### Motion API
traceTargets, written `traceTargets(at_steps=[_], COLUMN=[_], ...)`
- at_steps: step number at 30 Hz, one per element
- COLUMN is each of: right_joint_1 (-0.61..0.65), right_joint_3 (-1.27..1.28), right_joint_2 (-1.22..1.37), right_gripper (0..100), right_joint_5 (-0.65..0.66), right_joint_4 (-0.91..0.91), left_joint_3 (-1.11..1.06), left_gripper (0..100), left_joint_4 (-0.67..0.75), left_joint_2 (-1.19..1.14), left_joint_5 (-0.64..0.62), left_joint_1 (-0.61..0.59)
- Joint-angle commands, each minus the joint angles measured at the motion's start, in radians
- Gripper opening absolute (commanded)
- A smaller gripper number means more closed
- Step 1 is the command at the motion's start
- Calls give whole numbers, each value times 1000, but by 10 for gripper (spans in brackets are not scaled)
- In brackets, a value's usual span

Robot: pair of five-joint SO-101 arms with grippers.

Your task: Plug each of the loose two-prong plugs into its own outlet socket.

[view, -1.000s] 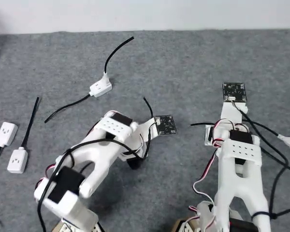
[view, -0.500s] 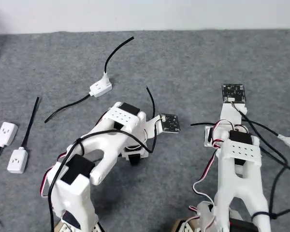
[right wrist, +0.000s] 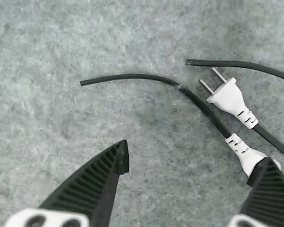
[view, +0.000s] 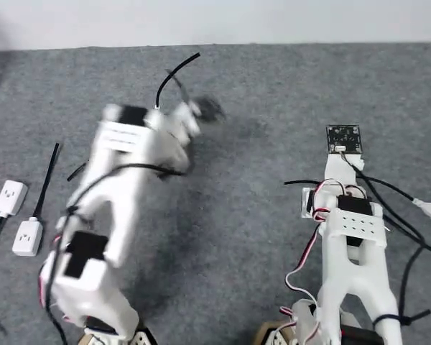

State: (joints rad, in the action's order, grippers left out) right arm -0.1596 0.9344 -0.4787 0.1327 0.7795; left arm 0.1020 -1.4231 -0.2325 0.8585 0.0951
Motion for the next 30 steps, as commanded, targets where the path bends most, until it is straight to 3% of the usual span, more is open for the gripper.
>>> traceTargets(at_steps=[1, 10, 13, 16, 21, 28, 30], right_joint_1=[12, 42, 74, 104, 104, 108, 108], right_joint_3=[-8, 12, 28, 61, 69, 74, 74], right_joint_2=[-16, -16, -16, -16, -16, -16, -16], right_gripper=[387, 387, 387, 387, 387, 387, 387], right_joint_5=[-5, 5, 86, 143, 155, 157, 157], right_joint_4=[-24, -27, -27, -70, -88, -88, -88], left_joint_3=[111, 168, 277, 394, 499, 590, 639], left_gripper=[13, 13, 55, 160, 327, 330, 330], left_joint_4=[11, 276, 241, 195, 158, 66, -20], left_joint_2=[75, -255, -325, -371, -417, -417, -390], left_joint_5=[5, 2, 0, -14, -190, -144, -137], left_joint_1=[-118, -183, -172, -172, -201, -259, -298])
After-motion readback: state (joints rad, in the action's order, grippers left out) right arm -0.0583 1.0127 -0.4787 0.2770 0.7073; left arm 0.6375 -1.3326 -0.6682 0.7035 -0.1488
